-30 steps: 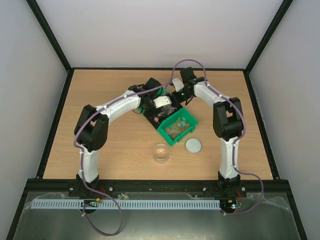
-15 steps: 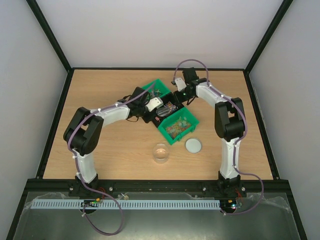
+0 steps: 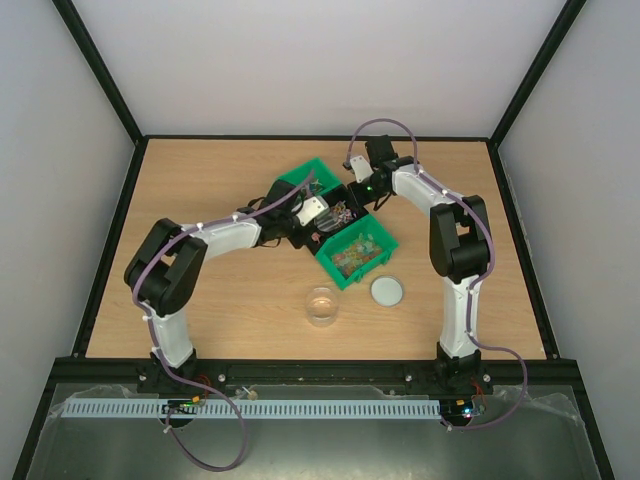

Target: Pack the candies

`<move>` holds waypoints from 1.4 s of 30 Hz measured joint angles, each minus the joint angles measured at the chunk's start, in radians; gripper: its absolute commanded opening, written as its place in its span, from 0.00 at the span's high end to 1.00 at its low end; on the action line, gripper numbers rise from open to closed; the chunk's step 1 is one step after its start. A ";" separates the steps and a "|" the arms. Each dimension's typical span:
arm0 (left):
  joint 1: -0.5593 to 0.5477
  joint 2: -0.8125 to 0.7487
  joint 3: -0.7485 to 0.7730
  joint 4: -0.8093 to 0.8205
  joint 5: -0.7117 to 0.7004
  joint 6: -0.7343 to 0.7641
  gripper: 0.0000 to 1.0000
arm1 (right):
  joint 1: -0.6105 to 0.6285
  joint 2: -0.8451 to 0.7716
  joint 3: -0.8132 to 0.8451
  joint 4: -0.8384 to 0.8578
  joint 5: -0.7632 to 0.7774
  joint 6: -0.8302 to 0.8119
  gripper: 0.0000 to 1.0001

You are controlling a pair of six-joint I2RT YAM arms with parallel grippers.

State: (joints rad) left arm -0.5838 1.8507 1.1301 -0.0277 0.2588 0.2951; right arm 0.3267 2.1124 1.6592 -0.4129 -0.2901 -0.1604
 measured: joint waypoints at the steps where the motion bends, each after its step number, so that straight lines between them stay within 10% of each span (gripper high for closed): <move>1: 0.000 0.000 0.000 0.004 -0.001 0.000 0.98 | 0.000 0.000 0.000 0.000 0.000 0.000 0.99; 29: 0.065 -0.102 -0.291 0.391 0.154 -0.039 0.98 | 0.017 0.001 0.008 -0.042 -0.057 -0.001 0.95; 42: 0.142 -0.122 -0.357 0.486 0.198 -0.026 0.98 | -0.035 0.001 0.090 -0.090 -0.107 0.004 0.50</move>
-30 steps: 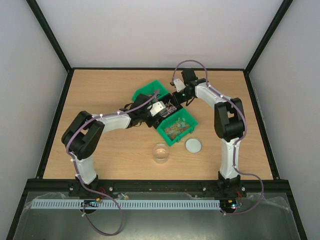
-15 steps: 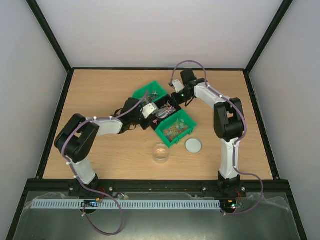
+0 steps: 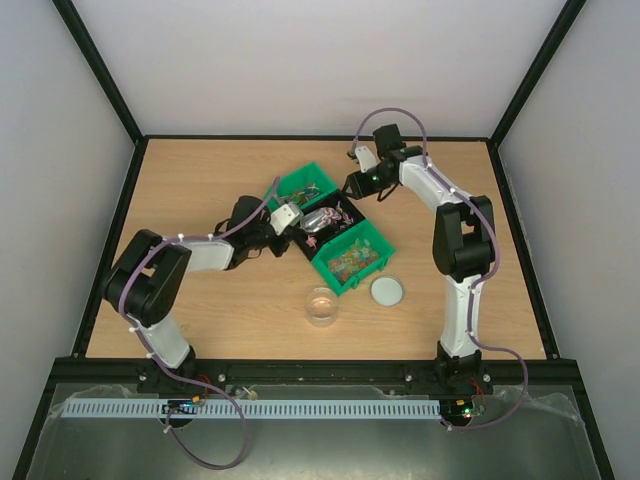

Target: Pack the candies

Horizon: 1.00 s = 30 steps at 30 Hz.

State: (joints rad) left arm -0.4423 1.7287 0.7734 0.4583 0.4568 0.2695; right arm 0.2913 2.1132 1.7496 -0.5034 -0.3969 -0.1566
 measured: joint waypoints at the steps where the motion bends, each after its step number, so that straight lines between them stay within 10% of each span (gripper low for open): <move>1: 0.005 0.000 -0.005 0.001 0.007 0.002 0.98 | -0.004 0.000 0.008 0.000 -0.004 0.001 0.47; 16: 0.081 -0.129 0.013 -0.072 0.194 0.016 0.98 | -0.025 -0.056 0.037 -0.039 -0.058 0.012 0.02; 30: 0.185 -0.384 0.075 -0.552 0.399 0.261 0.98 | -0.081 -0.212 0.056 -0.129 -0.154 -0.010 0.02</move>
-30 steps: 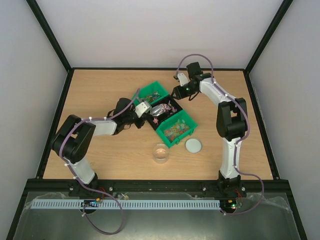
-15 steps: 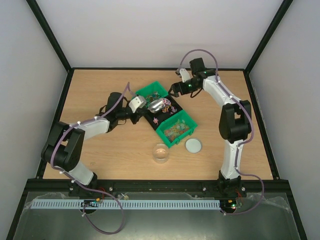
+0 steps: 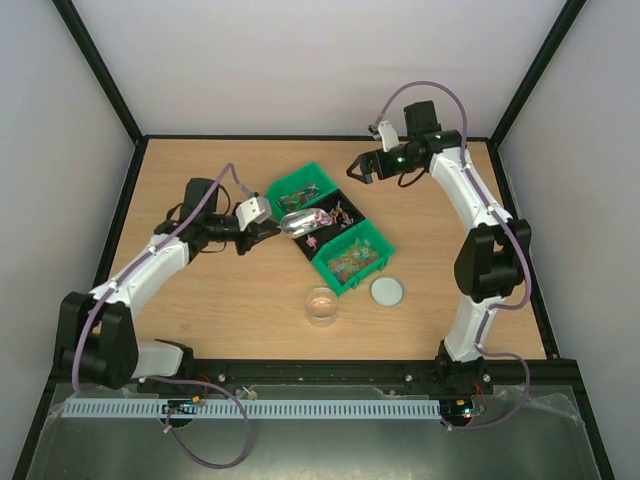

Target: Pack the candies

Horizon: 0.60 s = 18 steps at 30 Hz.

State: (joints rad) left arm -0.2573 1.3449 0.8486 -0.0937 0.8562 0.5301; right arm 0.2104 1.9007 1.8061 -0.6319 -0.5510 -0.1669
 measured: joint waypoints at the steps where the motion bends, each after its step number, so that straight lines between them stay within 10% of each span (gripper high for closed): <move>1: 0.006 -0.016 0.010 -0.055 0.016 0.037 0.98 | 0.000 -0.013 -0.008 -0.005 -0.012 -0.002 0.01; 18: 0.026 -0.272 -0.031 -0.652 0.037 0.432 0.98 | 0.000 -0.203 -0.296 -0.024 -0.103 -0.005 0.01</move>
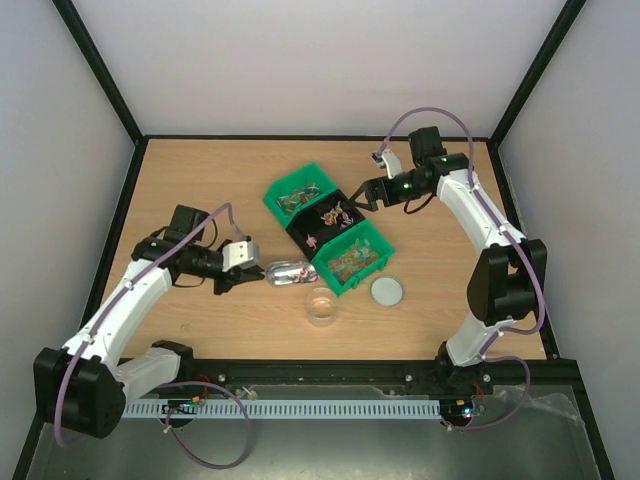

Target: Pack the candies

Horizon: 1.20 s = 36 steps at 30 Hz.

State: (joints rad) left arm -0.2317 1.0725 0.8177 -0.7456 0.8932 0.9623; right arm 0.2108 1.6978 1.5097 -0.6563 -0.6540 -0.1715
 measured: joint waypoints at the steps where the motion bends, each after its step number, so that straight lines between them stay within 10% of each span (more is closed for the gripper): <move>1: -0.003 0.000 -0.005 -0.010 -0.006 0.005 0.98 | 0.000 0.000 -0.002 0.000 0.000 0.000 0.01; 36: -0.495 0.100 0.171 -0.097 -0.594 -0.111 0.98 | 0.000 -0.008 -0.002 0.003 -0.035 0.000 0.01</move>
State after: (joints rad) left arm -0.7269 1.1728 0.9890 -0.8429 0.2996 0.8516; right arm 0.2108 1.6901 1.5082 -0.6529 -0.6895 -0.1711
